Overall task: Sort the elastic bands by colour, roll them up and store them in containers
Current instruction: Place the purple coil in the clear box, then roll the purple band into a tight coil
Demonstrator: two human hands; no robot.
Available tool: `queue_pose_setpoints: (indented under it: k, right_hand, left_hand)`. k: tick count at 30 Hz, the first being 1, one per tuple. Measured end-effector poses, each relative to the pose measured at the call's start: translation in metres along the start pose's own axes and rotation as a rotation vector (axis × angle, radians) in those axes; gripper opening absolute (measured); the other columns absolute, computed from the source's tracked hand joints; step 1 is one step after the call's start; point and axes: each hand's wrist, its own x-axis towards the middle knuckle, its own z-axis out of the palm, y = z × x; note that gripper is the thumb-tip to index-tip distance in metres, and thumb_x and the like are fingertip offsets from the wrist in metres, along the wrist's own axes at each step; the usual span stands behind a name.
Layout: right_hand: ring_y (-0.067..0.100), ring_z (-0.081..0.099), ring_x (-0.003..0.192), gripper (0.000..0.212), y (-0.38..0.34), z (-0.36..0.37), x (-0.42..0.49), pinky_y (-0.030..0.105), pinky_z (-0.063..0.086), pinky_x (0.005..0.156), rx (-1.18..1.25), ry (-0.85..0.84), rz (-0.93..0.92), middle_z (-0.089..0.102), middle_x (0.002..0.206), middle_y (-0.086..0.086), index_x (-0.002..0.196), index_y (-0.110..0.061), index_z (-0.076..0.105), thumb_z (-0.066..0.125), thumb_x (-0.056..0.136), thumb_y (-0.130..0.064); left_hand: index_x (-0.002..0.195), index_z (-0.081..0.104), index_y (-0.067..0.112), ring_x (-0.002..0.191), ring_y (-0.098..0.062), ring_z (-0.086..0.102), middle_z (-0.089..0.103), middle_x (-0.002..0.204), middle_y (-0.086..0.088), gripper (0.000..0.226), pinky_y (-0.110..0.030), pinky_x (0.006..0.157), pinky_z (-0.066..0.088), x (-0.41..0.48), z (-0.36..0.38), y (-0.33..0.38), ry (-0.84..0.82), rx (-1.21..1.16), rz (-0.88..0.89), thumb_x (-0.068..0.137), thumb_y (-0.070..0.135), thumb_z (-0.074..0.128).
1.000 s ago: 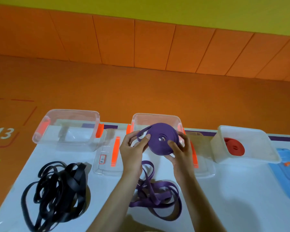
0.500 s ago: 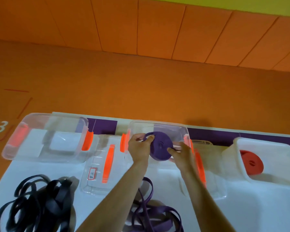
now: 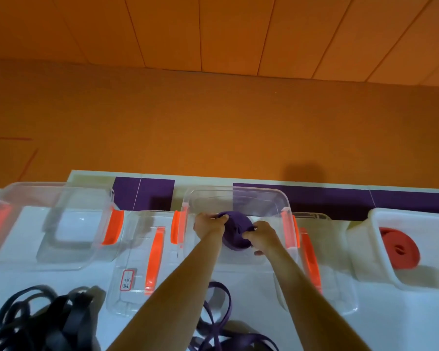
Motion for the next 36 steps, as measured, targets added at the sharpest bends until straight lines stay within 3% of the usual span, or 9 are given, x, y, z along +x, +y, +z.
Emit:
queue_pose_setpoints:
  k: [6,9,11,16,18,23,27,31,36]
  right_hand:
    - [0.034,0.070,0.107,0.035,0.003,0.005,0.013,0.045,0.062,0.090,-0.003,0.034,-0.062,0.071,0.119,0.019,0.126,-0.001,0.065,0.070,0.095,-0.016]
    - [0.033,0.069,0.107,0.036,0.004,0.006,0.015,0.034,0.062,0.082,-0.042,0.039,-0.080,0.071,0.119,0.019,0.126,0.000,0.065,0.070,0.096,-0.018]
    - [0.031,0.069,0.107,0.037,0.003,0.005,0.012,0.024,0.054,0.071,-0.088,0.042,-0.112,0.072,0.119,0.018,0.127,-0.001,0.065,0.070,0.096,-0.021]
    - [0.027,0.065,0.116,0.042,-0.003,-0.013,-0.024,0.038,0.056,0.097,-0.178,0.142,-0.315,0.068,0.130,0.008,0.140,-0.016,0.058,0.065,0.100,-0.024]
    - [0.022,0.064,0.120,0.039,0.000,-0.020,-0.051,0.034,0.054,0.100,-0.247,0.240,-0.437,0.067,0.134,0.003,0.140,-0.020,0.058,0.062,0.102,-0.027]
    - [0.013,0.064,0.115,0.029,0.024,-0.019,-0.132,0.028,0.052,0.094,-0.321,0.379,-0.644,0.068,0.127,-0.008,0.130,-0.028,0.066,0.061,0.102,-0.026]
    - [0.010,0.068,0.104,0.021,0.065,0.003,-0.182,0.022,0.049,0.088,-0.262,0.489,-0.724,0.073,0.112,-0.012,0.114,-0.026,0.074,0.069,0.096,-0.016]
    - [0.012,0.064,0.109,0.022,0.119,0.044,-0.198,0.029,0.052,0.093,-0.290,0.289,-0.584,0.070,0.117,-0.010,0.121,-0.026,0.070,0.059,0.102,-0.025]
    - [0.006,0.062,0.096,0.034,0.146,0.082,-0.200,0.028,0.054,0.086,-0.363,-0.042,-0.494,0.069,0.109,-0.013,0.120,-0.034,0.069,0.061,0.091,-0.052]
  left_hand:
    - [0.113,0.080,0.014,0.090,-0.020,0.069,0.079,0.107,-0.006,0.029,-0.027,0.077,0.052,0.015,0.005,-0.008,-0.014,0.049,-0.015,0.090,0.032,0.084]
    - [0.110,0.080,0.016,0.081,-0.017,0.063,0.072,0.092,0.000,0.027,-0.027,0.070,0.048,0.017,0.004,-0.009,-0.020,0.083,-0.019,0.089,0.033,0.085]
    - [0.115,0.076,0.012,0.088,-0.022,0.067,0.075,0.101,-0.005,0.035,-0.030,0.073,0.052,0.017,0.003,-0.006,-0.031,0.102,-0.011,0.087,0.030,0.086]
    - [0.130,0.059,-0.001,0.092,-0.025,0.063,0.068,0.121,-0.018,0.048,-0.027,0.063,0.046,0.004,-0.005,0.005,-0.124,0.259,0.077,0.090,0.017,0.077]
    - [0.126,0.059,0.000,0.096,-0.028,0.065,0.067,0.120,-0.018,0.038,-0.026,0.057,0.042,-0.013,-0.017,0.008,-0.157,0.371,0.216,0.092,0.015,0.068]
    - [0.118,0.066,0.015,0.107,-0.022,0.065,0.069,0.116,-0.004,0.020,-0.030,0.083,0.051,-0.076,-0.072,0.004,-0.061,0.636,0.725,0.100,0.019,0.058]
    - [0.103,0.071,0.013,0.095,-0.029,0.065,0.070,0.102,-0.005,0.010,-0.042,0.076,0.054,-0.126,-0.113,-0.018,0.056,0.733,1.118,0.094,0.011,0.065]
    - [0.093,0.072,0.011,0.084,-0.029,0.067,0.070,0.089,-0.005,0.012,-0.042,0.068,0.055,-0.162,-0.137,-0.067,0.089,0.721,1.198,0.084,0.005,0.077]
    - [0.102,0.071,0.016,0.094,-0.024,0.064,0.070,0.100,0.000,0.010,-0.038,0.078,0.055,-0.184,-0.150,-0.150,-0.004,0.650,0.951,0.097,0.013,0.064]
